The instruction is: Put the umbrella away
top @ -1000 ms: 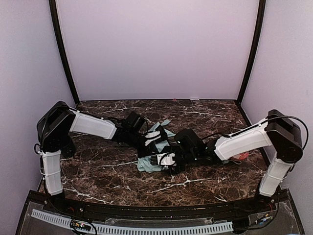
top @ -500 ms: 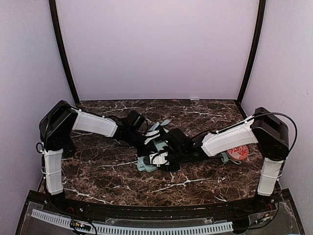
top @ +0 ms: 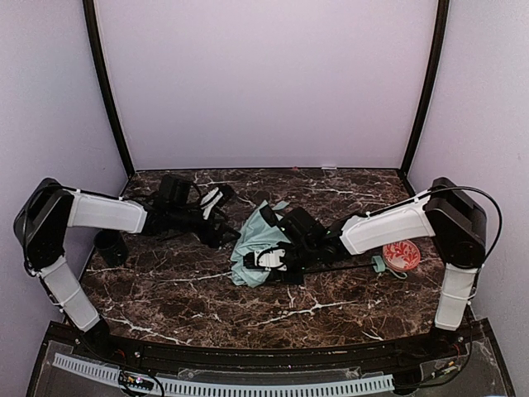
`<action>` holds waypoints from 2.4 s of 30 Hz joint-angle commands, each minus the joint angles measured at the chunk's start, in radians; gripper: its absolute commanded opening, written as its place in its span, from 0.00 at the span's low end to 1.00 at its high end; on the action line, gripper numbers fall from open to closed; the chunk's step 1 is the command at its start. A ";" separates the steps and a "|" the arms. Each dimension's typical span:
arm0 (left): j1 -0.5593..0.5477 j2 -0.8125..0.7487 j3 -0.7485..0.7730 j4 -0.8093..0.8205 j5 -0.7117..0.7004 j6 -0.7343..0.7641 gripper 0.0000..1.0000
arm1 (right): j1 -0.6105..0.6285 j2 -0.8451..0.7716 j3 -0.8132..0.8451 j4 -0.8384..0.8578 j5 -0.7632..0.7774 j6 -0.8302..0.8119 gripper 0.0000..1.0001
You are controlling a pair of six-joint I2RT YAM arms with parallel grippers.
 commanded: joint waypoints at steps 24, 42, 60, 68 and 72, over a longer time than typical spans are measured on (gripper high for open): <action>-0.213 0.414 0.594 -0.397 0.165 0.104 0.12 | 0.049 -0.034 -0.072 0.024 0.144 -0.154 0.18; -0.174 0.581 0.659 -0.625 0.143 0.008 0.41 | 0.046 -0.063 -0.064 -0.045 0.050 -0.051 0.14; 0.037 -0.128 0.119 -0.034 -0.125 -0.042 0.99 | -0.033 0.078 0.035 -0.316 -0.166 0.145 0.11; -0.146 -0.418 -0.140 -0.145 -0.018 0.261 0.65 | -0.108 0.227 0.205 -0.489 -0.342 0.252 0.09; -0.284 -0.432 -0.230 -0.109 -0.106 0.425 0.62 | -0.152 0.303 0.283 -0.573 -0.436 0.282 0.08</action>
